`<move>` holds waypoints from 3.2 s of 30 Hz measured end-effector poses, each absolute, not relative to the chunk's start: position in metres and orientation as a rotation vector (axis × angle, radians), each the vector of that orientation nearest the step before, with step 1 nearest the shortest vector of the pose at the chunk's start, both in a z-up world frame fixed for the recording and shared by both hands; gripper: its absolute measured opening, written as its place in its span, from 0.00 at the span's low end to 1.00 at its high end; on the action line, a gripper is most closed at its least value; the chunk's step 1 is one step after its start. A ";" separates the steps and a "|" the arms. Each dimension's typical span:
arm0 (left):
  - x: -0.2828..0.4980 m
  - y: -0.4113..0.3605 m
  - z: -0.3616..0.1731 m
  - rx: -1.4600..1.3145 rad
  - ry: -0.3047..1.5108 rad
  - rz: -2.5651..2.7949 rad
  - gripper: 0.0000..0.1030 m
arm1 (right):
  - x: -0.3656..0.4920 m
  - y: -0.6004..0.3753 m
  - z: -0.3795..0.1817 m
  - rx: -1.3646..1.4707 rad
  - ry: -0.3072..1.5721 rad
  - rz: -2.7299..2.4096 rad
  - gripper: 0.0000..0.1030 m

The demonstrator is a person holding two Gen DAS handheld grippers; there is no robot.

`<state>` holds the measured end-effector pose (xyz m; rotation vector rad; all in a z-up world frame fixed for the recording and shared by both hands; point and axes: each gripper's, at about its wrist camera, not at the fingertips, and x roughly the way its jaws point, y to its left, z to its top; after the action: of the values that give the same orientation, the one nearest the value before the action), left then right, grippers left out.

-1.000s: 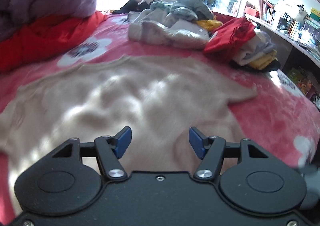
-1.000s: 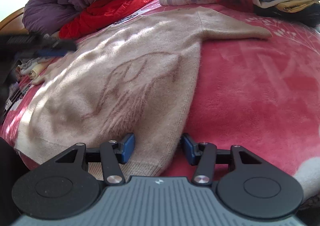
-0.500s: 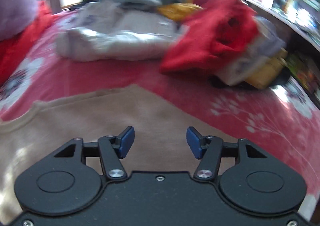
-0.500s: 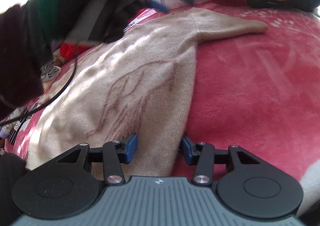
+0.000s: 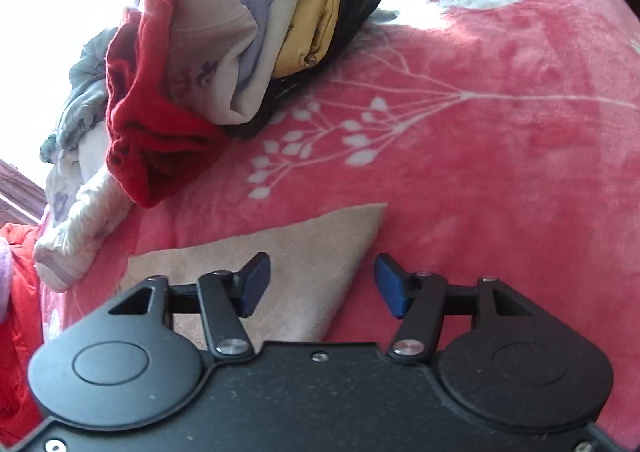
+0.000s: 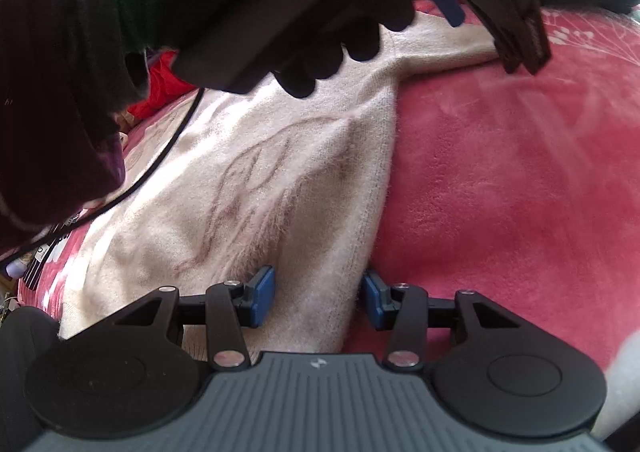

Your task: Fold clothes

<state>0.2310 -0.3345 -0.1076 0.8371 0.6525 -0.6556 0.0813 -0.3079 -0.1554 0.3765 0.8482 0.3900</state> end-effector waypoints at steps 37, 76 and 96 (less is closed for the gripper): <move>0.169 0.055 -0.086 -0.447 0.588 -0.061 0.07 | 0.025 -0.190 -0.125 -0.360 0.614 0.542 0.10; 0.320 0.077 -0.090 -0.271 0.780 -0.245 0.49 | 0.014 -0.162 -0.130 -0.481 0.589 0.608 0.09; 0.361 0.045 -0.067 -0.026 0.674 -0.420 0.05 | 0.014 -0.164 -0.120 -0.460 0.567 0.604 0.09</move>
<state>0.3614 0.0455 -0.0666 -0.0260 0.6738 -0.4196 0.0145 -0.1636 -0.1198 -0.4595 0.5675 0.6039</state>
